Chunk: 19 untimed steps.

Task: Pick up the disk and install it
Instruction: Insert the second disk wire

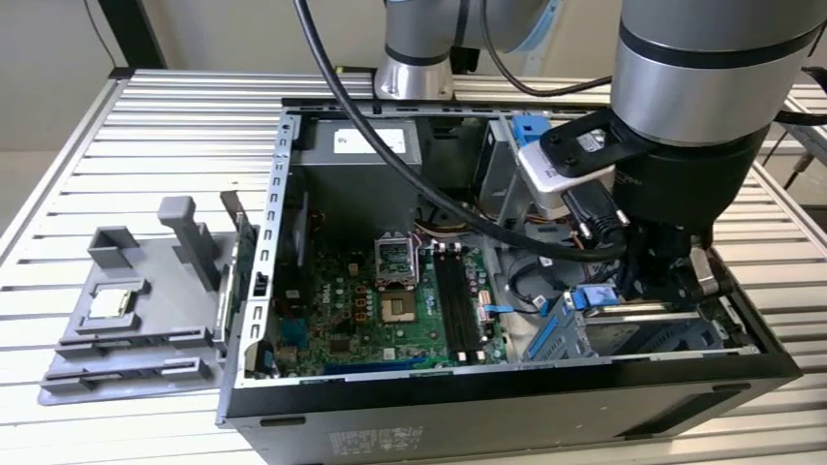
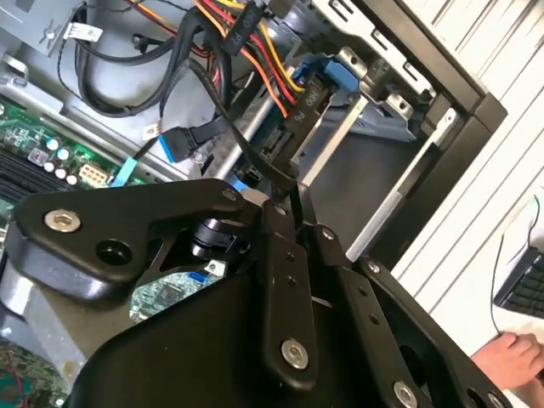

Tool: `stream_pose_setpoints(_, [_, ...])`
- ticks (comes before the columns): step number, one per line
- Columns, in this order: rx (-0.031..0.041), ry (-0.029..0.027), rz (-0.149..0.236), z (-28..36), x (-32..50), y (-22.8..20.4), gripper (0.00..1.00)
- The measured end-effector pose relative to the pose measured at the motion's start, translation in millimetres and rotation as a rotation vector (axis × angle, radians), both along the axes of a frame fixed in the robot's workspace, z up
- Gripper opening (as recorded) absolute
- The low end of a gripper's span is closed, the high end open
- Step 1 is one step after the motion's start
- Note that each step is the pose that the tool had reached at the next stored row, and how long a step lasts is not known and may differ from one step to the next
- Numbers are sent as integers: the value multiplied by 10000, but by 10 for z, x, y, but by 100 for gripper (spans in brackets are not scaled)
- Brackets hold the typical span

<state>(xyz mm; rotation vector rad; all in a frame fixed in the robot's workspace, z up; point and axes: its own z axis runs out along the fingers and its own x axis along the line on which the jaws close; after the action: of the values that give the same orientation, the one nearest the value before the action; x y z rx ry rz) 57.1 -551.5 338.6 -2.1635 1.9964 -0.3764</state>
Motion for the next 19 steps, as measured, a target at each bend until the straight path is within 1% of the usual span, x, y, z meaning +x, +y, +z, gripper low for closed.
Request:
stream_pose_setpoints(1, [130, 1, -53, 1, 1, 0, 0])
stream_pose_setpoints(3, [486, 1, -119, 0, 0, 0, 0])
stream_pose_setpoints(4, [581, 1, -134, 0, 0, 0, 0])
stream_pose_setpoints(7, [584, 1, -169, 0, 12, -2, 0])
stream_pose_setpoints(10, [586, 0, -197, -3, 59, -4, 0])
stream_pose_setpoints(15, [586, -5, -367, -26, 64, -4, 0])
stream_pose_setpoints(17, [607, -7, -459, -34, 66, -4, 0])
stream_pose_setpoints(19, [618, -8, -469, -35, 67, -4, 0])
